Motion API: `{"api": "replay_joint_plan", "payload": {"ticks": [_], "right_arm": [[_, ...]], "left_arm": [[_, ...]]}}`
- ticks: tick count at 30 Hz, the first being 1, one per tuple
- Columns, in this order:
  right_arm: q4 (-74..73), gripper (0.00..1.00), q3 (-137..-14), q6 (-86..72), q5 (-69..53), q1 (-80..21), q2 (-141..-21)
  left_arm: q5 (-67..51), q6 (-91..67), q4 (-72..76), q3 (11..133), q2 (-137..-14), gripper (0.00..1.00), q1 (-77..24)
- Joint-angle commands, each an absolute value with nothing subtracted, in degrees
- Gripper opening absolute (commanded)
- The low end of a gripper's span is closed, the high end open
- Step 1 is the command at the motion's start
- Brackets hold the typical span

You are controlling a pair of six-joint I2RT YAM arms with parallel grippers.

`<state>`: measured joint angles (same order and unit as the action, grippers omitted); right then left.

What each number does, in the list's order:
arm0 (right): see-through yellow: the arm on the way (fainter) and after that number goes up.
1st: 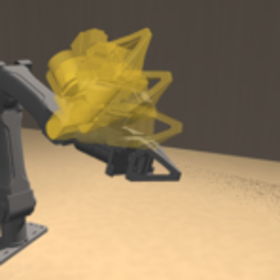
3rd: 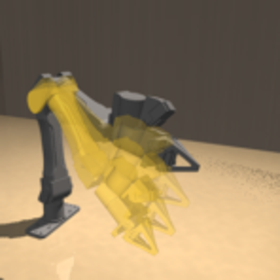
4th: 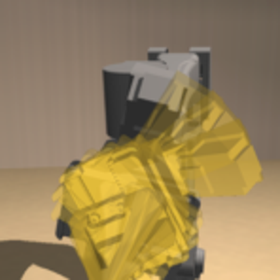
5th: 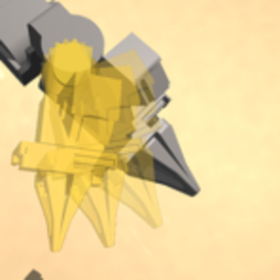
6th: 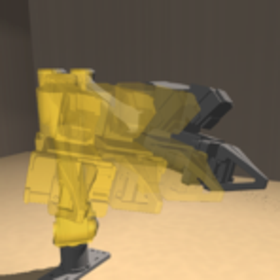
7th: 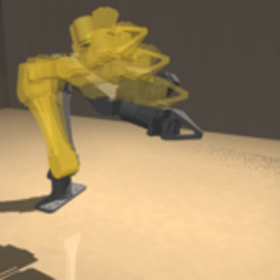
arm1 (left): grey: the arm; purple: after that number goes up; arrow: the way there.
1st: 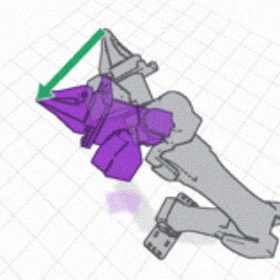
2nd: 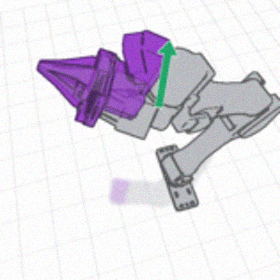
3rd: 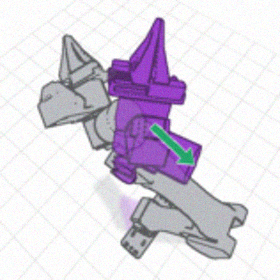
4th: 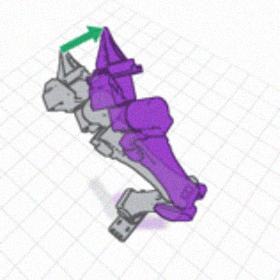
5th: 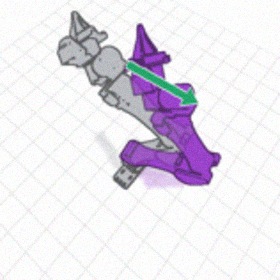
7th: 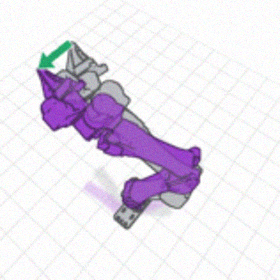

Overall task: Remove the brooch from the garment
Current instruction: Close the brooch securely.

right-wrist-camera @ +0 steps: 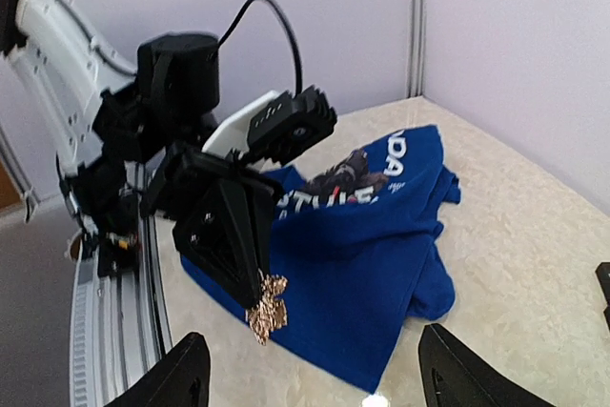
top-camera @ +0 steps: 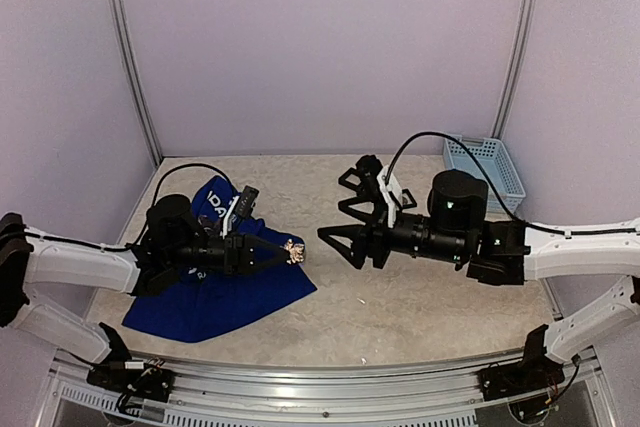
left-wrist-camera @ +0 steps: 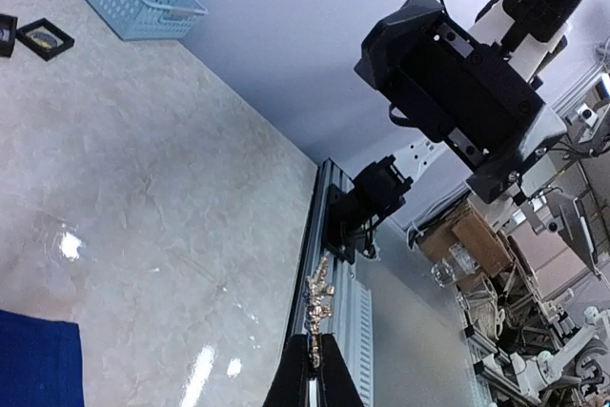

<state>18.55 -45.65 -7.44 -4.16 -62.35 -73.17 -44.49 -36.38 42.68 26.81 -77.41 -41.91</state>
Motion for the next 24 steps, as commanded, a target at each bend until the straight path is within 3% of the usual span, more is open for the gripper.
{"api": "replay_joint_plan", "payload": {"ticks": [1, 11, 20, 24], "right_arm": [[12.11, 0.76, -51.71, -24.77, 2.83, -61.94, -71.28], [13.95, 0.73, -50.28, -38.28, -3.81, -64.27, -73.31], [39.75, 0.7, -40.56, -50.48, -5.52, -66.84, -79.8], [40.93, 0.68, -41.38, -50.76, -7.58, -68.56, -82.5]], "left_arm": [[-38.57, -44.58, 32.61, 32.73, -68.6, 0.0, -43.23], [-37.56, -46.18, 20.65, 31.87, -59.43, 0.0, -48.12], [-40.11, -46.1, 14.94, 32.35, -56.95, 0.0, -47.35], [-39.4, -46.34, 14.85, 31.25, -56.43, 0.0, -47.73]]}}
